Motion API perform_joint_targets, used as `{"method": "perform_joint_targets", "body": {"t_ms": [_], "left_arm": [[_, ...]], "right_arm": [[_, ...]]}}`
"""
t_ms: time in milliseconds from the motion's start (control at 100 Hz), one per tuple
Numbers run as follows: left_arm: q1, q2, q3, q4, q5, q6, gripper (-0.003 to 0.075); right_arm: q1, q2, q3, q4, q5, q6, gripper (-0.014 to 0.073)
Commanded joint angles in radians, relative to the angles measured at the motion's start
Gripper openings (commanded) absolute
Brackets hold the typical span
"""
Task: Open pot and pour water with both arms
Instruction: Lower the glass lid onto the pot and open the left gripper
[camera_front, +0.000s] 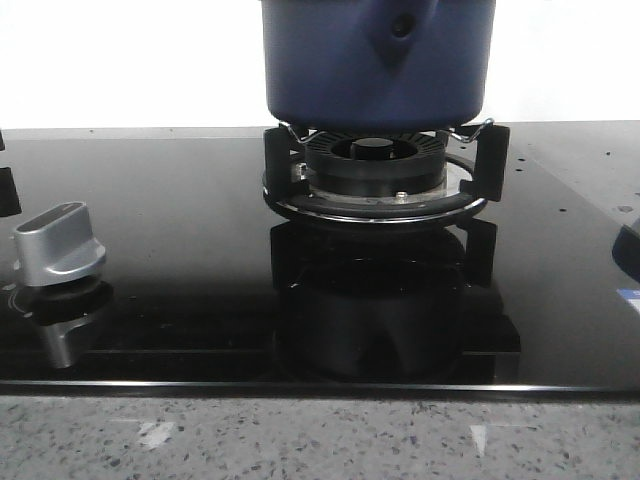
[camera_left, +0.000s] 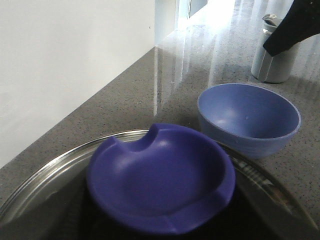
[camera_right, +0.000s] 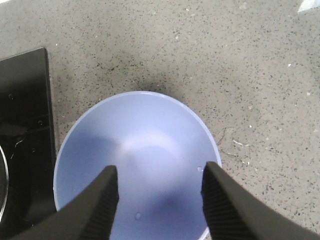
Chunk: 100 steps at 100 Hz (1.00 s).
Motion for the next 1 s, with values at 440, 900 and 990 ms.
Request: {"method": "perform_joint_targets", "body": {"t_ms": [440, 900, 990], "left_arm": [[0.026, -0.066, -0.063, -0.195, 0.088, -0.013, 0.0538], [0.272, -0.288, -0.174, -0.202, 0.217, -0.088, 0.0491], [0.348, -0.336, -0.174, -0.202, 0.217, -0.181, 0.0393]], "right_arm": [[-0.004, -0.031, -0.023, 0.023, -0.048, -0.002, 0.0345], [-0.004, -0.037, -0.023, 0.198, -0.048, -0.037, 0.0339], [-0.002, -0.048, -0.023, 0.356, -0.05, -0.118, 0.0314]]}}
